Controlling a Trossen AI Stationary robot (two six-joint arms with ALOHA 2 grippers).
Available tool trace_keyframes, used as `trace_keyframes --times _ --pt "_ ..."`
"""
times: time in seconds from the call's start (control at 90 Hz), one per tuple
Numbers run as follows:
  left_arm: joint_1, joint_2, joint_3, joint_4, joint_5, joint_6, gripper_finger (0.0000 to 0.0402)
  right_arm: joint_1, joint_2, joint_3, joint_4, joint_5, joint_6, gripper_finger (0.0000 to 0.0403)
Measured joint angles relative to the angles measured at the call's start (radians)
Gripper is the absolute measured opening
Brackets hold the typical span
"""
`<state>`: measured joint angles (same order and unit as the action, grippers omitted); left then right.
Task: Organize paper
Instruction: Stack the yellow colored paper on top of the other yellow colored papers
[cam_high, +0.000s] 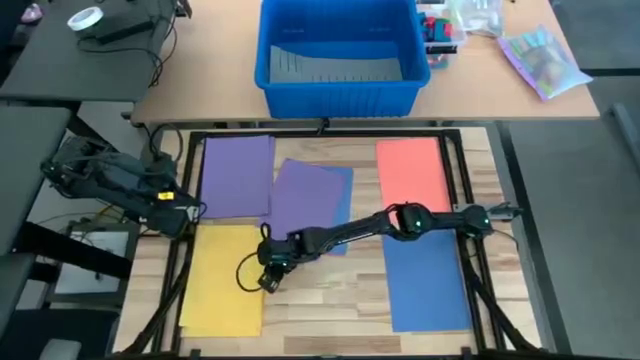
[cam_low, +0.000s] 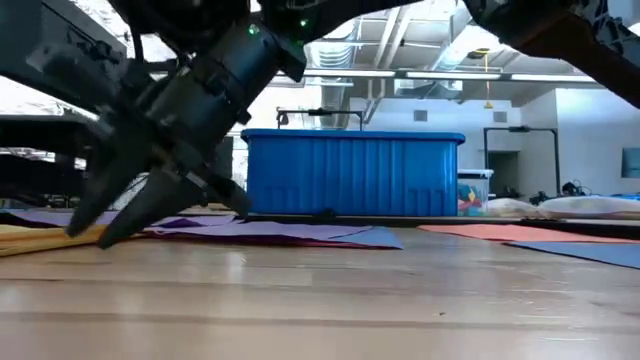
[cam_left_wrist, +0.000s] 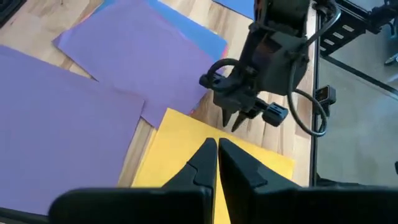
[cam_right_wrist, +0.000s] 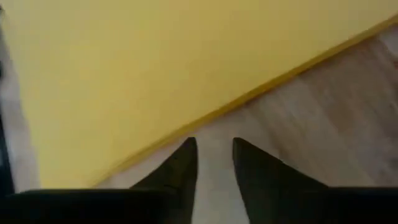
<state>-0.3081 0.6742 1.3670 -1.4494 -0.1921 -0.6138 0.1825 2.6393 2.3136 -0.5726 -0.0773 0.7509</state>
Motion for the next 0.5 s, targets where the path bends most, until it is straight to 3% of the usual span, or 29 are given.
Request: trace_keyframes --times 0.111,0.267,0.5 --pt "0.000 0.000 0.000 0.000 -0.001 0.000 0.0000 0.000 0.000 -0.036 0.088 0.004 -0.001 0.0009" --pt "0.000 0.000 0.000 0.000 -0.001 0.000 0.0000 -0.001 -0.001 -0.077 0.215 0.004 0.008 0.0007" --pt "0.000 0.000 0.000 -0.001 -0.003 -0.001 0.0000 -0.009 -0.004 -0.080 0.137 -0.006 0.010 0.0003"
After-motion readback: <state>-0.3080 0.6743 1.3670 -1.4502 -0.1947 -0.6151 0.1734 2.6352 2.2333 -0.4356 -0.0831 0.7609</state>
